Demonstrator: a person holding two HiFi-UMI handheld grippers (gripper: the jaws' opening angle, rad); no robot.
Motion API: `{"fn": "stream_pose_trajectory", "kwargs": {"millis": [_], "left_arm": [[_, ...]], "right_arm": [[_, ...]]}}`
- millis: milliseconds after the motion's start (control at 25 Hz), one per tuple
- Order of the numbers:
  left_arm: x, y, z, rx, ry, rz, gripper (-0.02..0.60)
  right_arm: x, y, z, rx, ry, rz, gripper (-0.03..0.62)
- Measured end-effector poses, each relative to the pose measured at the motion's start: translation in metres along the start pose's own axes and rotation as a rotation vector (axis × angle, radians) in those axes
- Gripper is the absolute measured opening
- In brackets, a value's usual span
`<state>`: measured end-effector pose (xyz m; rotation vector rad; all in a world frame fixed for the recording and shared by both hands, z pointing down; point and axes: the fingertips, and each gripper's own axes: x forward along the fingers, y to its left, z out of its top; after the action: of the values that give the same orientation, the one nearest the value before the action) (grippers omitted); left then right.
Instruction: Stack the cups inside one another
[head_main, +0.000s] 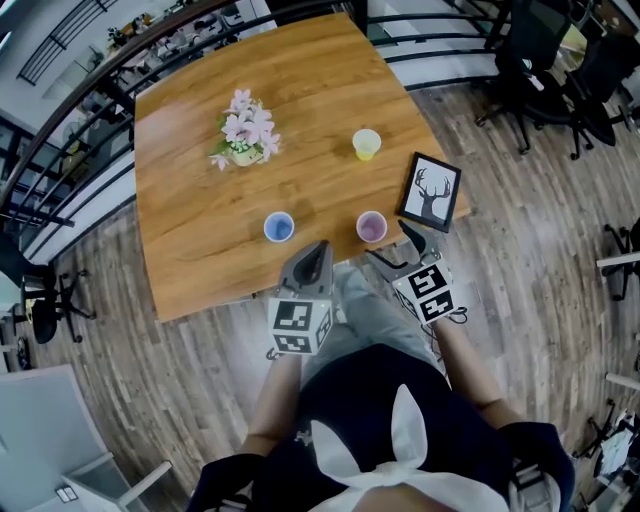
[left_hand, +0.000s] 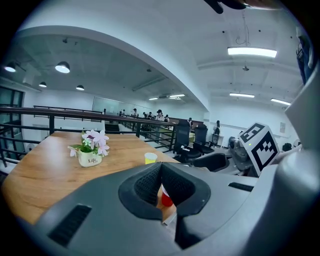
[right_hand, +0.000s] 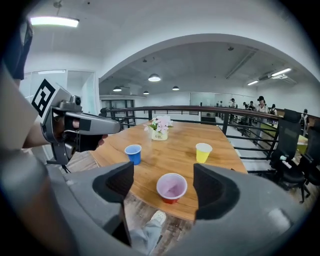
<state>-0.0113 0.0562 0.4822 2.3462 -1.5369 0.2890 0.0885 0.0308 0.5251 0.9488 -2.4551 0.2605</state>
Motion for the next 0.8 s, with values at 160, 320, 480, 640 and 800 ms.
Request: {"fn": "stream_pose_trajectory", "kwargs": {"millis": [160,320,480,640,800], "left_arm": [[0.012,0.005,-0.001,0.002,0.014,-0.011,0.017],[0.021,0.012,-0.001,0.006,0.027,-0.021,0.017],[0.028,0.02,0.0,0.004,0.038,-0.018,0.017],[0.034,0.029,0.001,0.0,0.046,-0.02,0.017],[0.041,0.035,-0.003,-0.005,0.058,-0.024,0.017]], "right_arm": [[0.012,-0.002,-0.007,-0.007,0.05,0.021,0.371],[0.024,-0.003,-0.016,-0.017,0.093,0.034,0.371],[0.037,-0.007,-0.021,-0.013,0.123,0.043,0.371],[0.049,-0.012,-0.024,-0.021,0.153,0.05,0.371],[0.058,-0.013,-0.03,-0.023,0.182,0.056,0.371]]}}
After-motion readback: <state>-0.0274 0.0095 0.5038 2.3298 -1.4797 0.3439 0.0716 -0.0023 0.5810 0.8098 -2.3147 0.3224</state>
